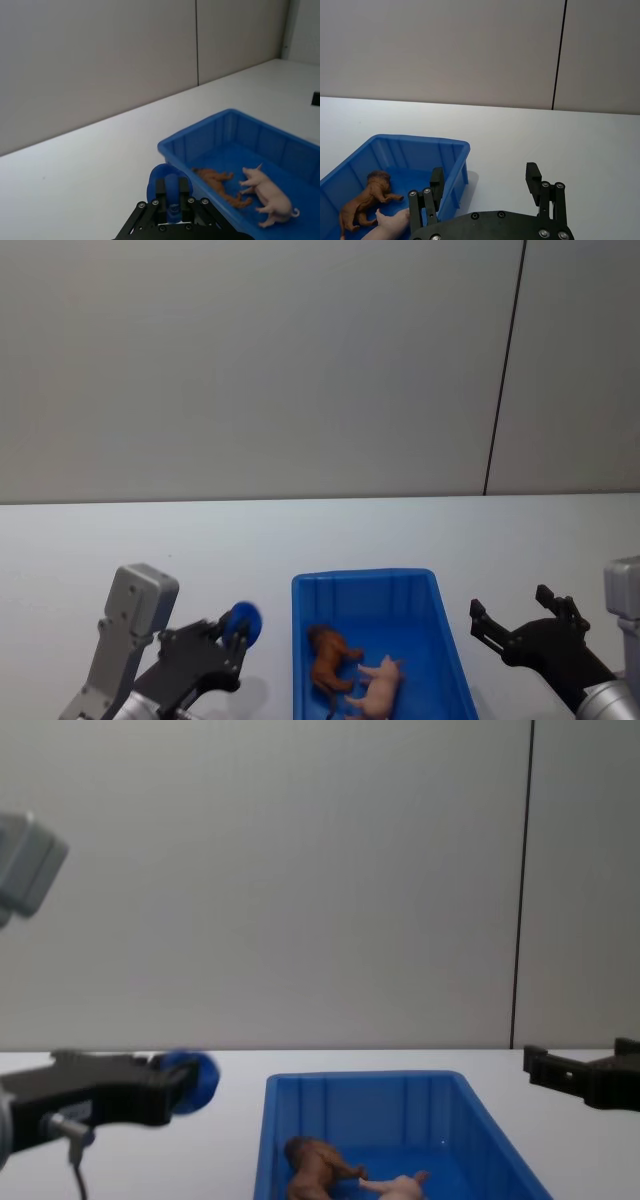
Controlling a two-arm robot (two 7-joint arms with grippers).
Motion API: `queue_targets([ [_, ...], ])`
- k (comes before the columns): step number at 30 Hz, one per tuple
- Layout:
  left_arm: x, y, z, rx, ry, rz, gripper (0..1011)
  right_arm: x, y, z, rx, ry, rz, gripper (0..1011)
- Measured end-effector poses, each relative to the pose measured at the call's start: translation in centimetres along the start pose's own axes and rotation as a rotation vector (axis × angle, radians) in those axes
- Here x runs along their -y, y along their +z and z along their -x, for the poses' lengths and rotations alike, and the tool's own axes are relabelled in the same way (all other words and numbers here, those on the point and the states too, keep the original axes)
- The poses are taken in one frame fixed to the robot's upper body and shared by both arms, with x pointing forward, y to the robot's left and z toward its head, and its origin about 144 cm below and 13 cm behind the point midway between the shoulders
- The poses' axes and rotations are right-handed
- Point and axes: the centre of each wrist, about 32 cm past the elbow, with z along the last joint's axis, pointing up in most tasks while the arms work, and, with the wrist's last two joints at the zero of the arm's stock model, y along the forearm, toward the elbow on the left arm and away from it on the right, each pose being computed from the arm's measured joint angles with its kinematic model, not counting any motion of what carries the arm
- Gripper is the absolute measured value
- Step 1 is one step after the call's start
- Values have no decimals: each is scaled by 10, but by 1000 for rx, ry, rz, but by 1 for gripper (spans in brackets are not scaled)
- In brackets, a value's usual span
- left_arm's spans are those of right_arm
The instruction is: Pick up the two dolls from the table and place them into the box.
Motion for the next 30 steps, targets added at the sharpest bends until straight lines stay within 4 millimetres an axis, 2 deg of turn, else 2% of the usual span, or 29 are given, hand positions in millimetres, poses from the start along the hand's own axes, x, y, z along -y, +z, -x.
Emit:
queue_targets([
  [12,16,21,1,11,-137,126,87,0,0,0,0,0,0,1001],
  [13,18,23,1,10,-153,137,143,0,0,0,0,0,0,1001],
  [17,24,28,2,8,-212,169,219,0,0,0,0,0,0,1001],
  [18,26,29,2,7,-223,175,278,0,0,0,0,0,0,1001],
  [24,38,36,4,3,-313,218,483,0,0,0,0,0,0,1001],
  [28,45,39,6,-1,-366,242,578,0,0,0,0,0,0,1001],
  [30,50,42,8,-2,-397,257,683,0,0,0,0,0,0,1001],
])
